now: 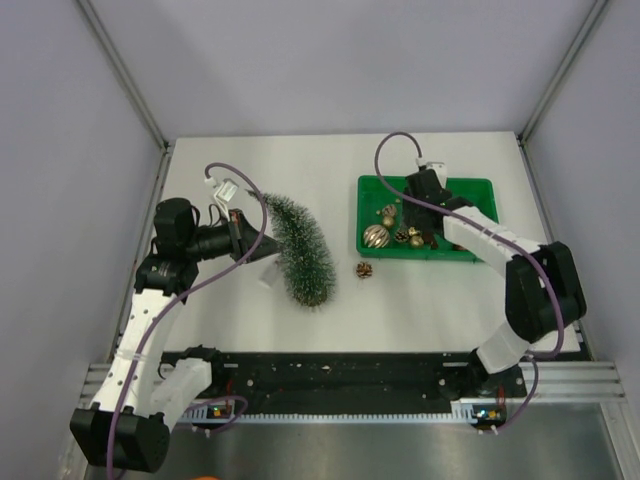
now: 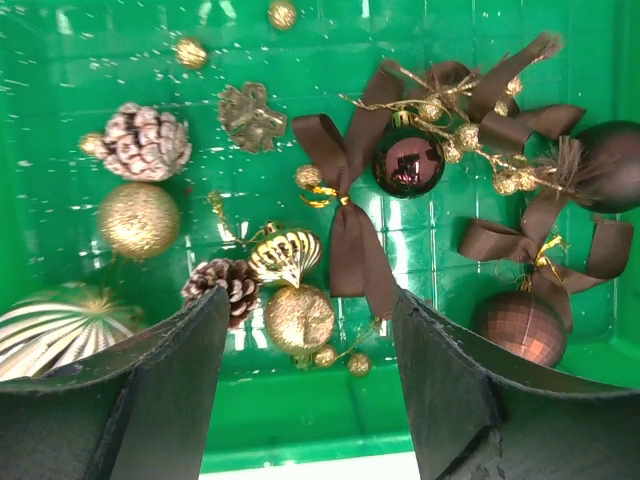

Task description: Decorate the small christmas tree

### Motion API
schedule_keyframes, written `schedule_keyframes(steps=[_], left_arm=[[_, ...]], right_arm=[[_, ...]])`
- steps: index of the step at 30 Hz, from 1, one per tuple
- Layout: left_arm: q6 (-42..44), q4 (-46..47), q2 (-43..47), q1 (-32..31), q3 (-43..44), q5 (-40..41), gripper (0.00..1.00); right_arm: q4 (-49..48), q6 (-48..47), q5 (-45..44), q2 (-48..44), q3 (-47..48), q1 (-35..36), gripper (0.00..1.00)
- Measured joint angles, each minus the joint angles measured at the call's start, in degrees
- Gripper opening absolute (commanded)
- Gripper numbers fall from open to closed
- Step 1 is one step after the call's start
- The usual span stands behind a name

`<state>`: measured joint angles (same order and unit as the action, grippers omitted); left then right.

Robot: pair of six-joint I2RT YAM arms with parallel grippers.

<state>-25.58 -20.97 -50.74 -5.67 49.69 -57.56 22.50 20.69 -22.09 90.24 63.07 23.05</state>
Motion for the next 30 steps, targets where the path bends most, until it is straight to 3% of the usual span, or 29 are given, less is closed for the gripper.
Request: schedule_keyframes(steps=[12, 25, 30], left_arm=[[0.0, 0.0, 0.0, 0.0, 0.0, 0.0, 0.0], [0.0, 0.0, 0.0, 0.0, 0.0, 0.0, 0.0], [0.0, 0.0, 0.0, 0.0, 0.0, 0.0, 0.0]], right_arm=[[-0.5, 2.1, -1.8, 8.6, 0.7, -0.8, 0.58], [-3.4, 3.7, 2.4, 13.1, 1.9, -2.2, 0.43], [-4.1, 4.0, 3.0, 13.4, 2.0, -2.7, 0.29]])
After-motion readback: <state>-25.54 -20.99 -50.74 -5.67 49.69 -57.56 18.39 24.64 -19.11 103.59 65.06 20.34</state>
